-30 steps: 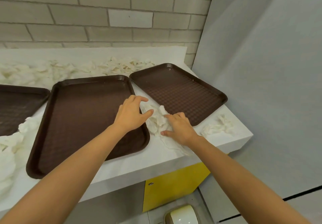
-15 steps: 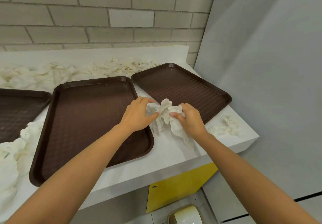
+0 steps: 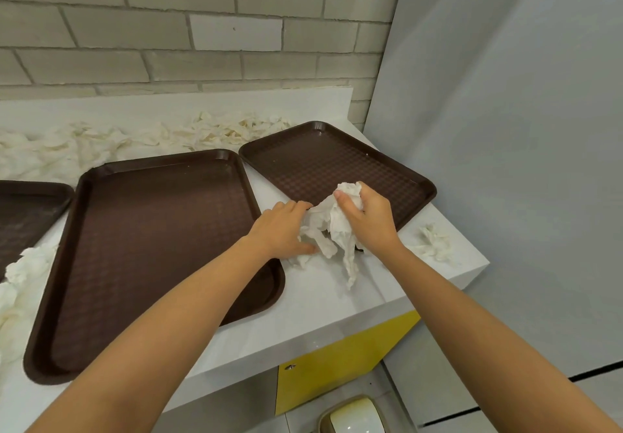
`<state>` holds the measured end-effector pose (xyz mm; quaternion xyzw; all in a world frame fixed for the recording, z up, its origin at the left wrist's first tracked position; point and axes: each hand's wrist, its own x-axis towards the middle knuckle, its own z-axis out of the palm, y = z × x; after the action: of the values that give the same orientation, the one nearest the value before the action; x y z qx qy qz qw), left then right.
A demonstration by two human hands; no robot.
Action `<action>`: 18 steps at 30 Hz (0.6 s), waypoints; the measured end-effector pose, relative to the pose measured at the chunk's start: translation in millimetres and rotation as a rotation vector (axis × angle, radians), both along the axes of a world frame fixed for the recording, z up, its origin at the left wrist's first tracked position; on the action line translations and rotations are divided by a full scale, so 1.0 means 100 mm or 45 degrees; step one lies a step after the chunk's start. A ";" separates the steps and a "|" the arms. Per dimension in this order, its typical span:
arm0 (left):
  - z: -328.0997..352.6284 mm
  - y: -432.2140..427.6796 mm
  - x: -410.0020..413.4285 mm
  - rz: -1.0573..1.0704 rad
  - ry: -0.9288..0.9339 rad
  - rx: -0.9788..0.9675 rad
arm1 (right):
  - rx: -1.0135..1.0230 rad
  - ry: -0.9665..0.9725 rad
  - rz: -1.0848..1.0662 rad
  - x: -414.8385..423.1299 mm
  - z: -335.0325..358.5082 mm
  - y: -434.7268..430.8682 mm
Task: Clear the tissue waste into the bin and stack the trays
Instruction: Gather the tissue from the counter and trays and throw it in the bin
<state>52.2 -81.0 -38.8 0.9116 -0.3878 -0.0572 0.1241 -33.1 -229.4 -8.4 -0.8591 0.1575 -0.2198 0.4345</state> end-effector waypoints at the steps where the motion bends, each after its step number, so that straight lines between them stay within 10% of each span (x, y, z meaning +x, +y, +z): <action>1: -0.03 -0.02 0.00 -0.002 0.028 0.015 | 0.010 -0.001 0.004 0.00 0.00 -0.01; 18: 0.08 0.11 -0.05 -0.038 0.246 -0.087 | -0.007 -0.006 -0.070 -0.02 -0.05 -0.10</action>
<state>46.9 -70.0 -30.6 0.8912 -0.3892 -0.1333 0.1911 -34.7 -239.7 -13.0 -0.8551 0.1793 -0.2343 0.4262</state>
